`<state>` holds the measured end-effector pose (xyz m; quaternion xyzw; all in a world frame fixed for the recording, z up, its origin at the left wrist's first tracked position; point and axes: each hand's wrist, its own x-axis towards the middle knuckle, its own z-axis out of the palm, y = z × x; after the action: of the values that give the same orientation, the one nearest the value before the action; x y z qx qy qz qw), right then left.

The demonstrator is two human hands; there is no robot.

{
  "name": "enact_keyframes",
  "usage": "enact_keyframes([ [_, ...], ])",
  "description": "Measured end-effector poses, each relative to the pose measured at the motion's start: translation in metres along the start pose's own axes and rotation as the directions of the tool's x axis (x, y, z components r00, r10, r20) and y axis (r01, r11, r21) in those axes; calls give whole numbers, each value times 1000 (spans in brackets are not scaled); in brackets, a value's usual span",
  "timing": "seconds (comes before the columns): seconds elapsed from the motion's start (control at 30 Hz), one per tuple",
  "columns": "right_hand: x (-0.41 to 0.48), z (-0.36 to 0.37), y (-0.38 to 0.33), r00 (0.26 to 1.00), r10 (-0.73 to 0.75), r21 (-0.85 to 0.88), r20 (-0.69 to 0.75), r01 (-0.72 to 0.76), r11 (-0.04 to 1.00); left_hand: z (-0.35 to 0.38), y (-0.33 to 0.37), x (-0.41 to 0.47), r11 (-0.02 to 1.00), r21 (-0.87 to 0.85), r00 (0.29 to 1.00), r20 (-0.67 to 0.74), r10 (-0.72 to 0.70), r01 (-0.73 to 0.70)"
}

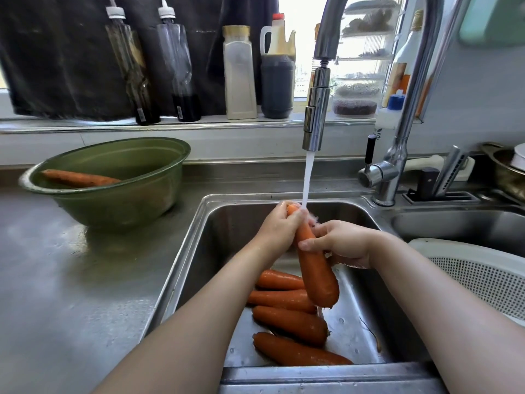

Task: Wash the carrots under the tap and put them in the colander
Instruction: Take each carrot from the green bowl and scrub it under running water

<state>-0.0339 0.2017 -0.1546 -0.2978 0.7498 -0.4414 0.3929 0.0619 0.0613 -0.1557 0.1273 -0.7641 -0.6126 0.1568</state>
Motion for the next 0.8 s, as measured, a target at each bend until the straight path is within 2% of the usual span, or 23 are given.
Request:
enact_keyframes([
  [0.07,-2,2,-3,1000,4,37,5,-5,999,1,-1,6,998,63,995,-103,7,-1],
  [0.1,-2,3,-3,1000,11,61,12,-12,998,1,-1,8,997,71,994,-109,13,-5],
  [0.17,-2,4,-1,1000,20,109,19,-22,994,-1,0,7,1000,6,1000,-27,-1,1],
  [0.27,-3,3,1,1000,4,178,16,-7,984,-8,-2,2,995,-75,978,201,-48,64],
  [0.3,-5,2,1,999,-6,201,32,0,980,-8,-3,1,994,-81,978,201,-53,70],
  [0.43,-10,0,-6,993,1,282,119,-35,959,3,0,6,995,-88,999,-35,-40,37],
  [0.5,-10,2,-7,992,34,316,121,-71,946,3,2,7,995,-94,996,-69,-48,41],
  [0.67,-11,-3,-5,995,96,278,30,-100,955,-14,-5,7,990,-81,987,124,-106,116],
  [0.8,-9,6,-7,996,63,176,-58,-52,983,-21,-7,5,992,-1,982,139,-125,127],
])
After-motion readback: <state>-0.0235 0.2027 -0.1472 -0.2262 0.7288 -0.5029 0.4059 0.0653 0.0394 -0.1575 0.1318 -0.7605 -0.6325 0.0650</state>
